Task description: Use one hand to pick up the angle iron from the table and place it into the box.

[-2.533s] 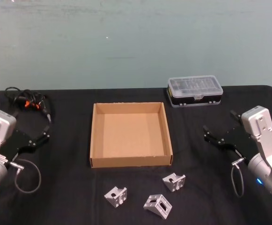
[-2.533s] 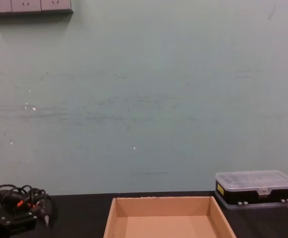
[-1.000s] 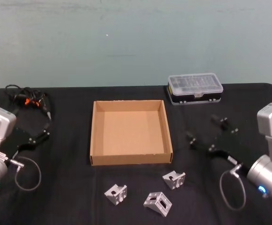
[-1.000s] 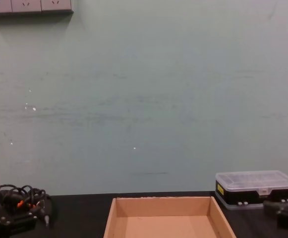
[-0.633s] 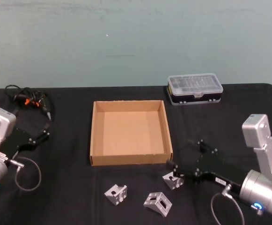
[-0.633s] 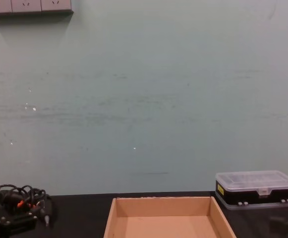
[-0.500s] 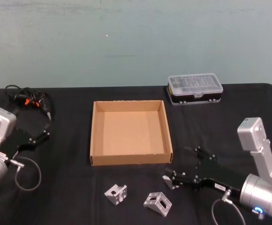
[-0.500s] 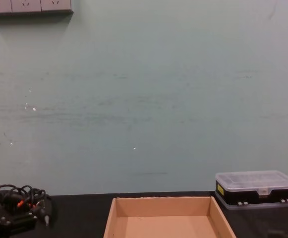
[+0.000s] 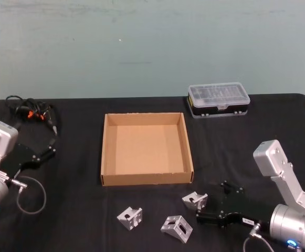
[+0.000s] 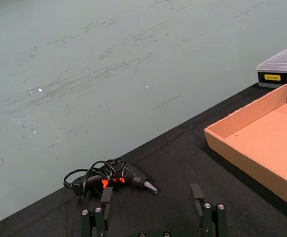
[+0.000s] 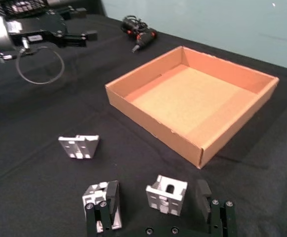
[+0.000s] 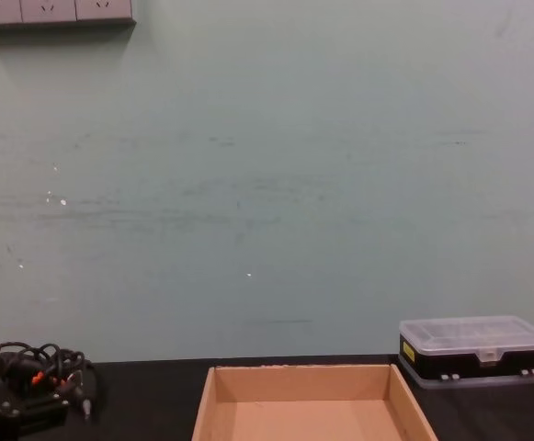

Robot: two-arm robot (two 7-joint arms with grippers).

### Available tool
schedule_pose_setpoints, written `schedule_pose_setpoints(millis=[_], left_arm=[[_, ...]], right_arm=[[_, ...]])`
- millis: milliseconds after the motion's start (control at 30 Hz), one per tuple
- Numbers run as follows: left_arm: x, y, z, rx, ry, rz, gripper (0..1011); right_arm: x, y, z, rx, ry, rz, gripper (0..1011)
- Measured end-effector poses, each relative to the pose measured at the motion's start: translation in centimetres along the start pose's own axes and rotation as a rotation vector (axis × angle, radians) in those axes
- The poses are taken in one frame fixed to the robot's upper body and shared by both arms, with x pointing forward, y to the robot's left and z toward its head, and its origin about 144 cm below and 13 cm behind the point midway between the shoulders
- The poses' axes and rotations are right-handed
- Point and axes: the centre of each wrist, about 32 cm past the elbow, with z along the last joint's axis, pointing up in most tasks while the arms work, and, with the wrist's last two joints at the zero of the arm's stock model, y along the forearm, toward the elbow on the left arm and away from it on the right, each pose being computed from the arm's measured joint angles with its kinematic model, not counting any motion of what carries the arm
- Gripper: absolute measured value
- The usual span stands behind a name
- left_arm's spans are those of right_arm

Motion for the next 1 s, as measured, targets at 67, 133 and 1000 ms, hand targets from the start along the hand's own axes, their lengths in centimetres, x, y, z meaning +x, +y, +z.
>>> schedule_pose_setpoints(millis=[67, 133, 1000], left_arm=[[0.0, 0.0, 0.0, 0.000, 0.000, 0.000, 1000], [0.0, 0.0, 0.0, 0.000, 0.000, 0.000, 1000], [0.0, 0.0, 0.0, 0.000, 0.000, 0.000, 1000]], right_arm=[[0.0, 0.1, 0.0, -0.009, 0.008, -0.010, 1000], [-0.1, 0.3, -0.1, -0.021, 0.020, -0.024, 1000], [0.0, 2.4, 0.2, -0.093, 0.092, -0.036, 1000]])
